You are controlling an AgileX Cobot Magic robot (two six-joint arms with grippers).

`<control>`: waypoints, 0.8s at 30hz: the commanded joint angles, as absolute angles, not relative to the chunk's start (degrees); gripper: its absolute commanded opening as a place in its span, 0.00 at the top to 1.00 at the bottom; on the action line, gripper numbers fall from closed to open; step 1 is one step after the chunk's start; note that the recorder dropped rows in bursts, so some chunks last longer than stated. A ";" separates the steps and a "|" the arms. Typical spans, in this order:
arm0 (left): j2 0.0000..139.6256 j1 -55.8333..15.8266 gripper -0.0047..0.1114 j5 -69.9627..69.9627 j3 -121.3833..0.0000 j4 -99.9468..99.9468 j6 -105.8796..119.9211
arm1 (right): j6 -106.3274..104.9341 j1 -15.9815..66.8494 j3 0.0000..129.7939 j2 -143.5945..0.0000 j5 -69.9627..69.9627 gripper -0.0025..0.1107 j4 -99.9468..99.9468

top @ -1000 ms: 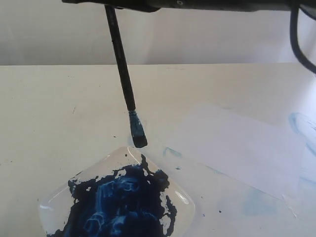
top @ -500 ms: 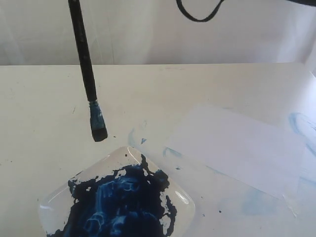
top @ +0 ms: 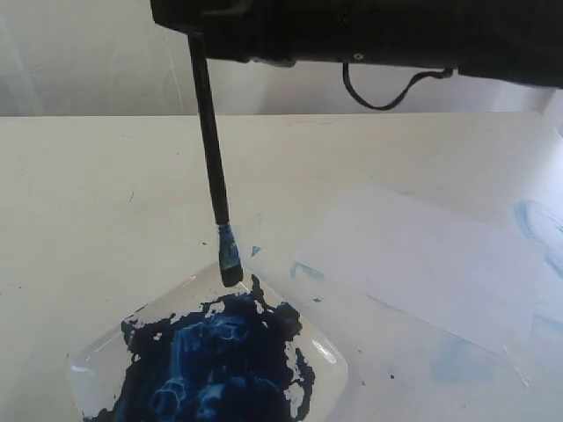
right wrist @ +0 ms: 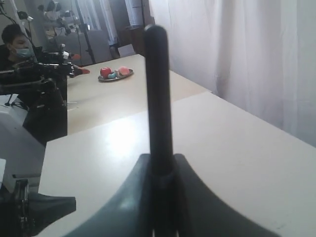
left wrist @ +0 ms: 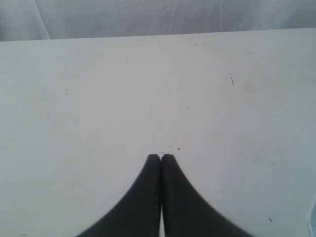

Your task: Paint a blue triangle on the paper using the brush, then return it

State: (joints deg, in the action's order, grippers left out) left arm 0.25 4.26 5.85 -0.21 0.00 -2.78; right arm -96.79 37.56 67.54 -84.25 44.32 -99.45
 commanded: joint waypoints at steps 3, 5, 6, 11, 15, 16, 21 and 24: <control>0.00 4.47 0.96 -1.60 0.00 -3.32 -15.64 | -100.30 35.85 61.90 -85.80 45.64 0.98 -99.95; 0.00 4.47 0.96 -7.19 0.00 -3.32 -21.08 | -100.65 35.85 61.90 -86.76 46.01 0.98 -99.95; 0.00 4.47 0.96 -9.62 0.00 -3.32 -25.34 | -101.04 35.85 61.90 -87.06 46.01 0.98 -99.95; 0.00 4.47 0.96 -17.33 0.00 -3.38 -37.34 | -102.53 35.85 61.90 -87.78 46.66 0.98 -99.95; 0.00 4.47 0.96 -10.69 -2.02 2.18 -55.20 | -102.53 35.85 61.90 -87.78 47.76 0.98 -99.95; 0.00 4.47 0.96 -8.26 -3.36 5.19 -56.79 | -102.53 35.85 61.90 -87.78 47.76 0.98 -99.95; 2.16 4.47 0.96 1.08 -11.45 15.42 -58.47 | -101.94 33.86 61.90 -86.71 46.90 0.98 -99.95; 9.37 3.70 0.96 1.06 -15.72 15.45 -54.66 | -101.71 29.73 61.90 -83.58 46.39 0.98 -99.95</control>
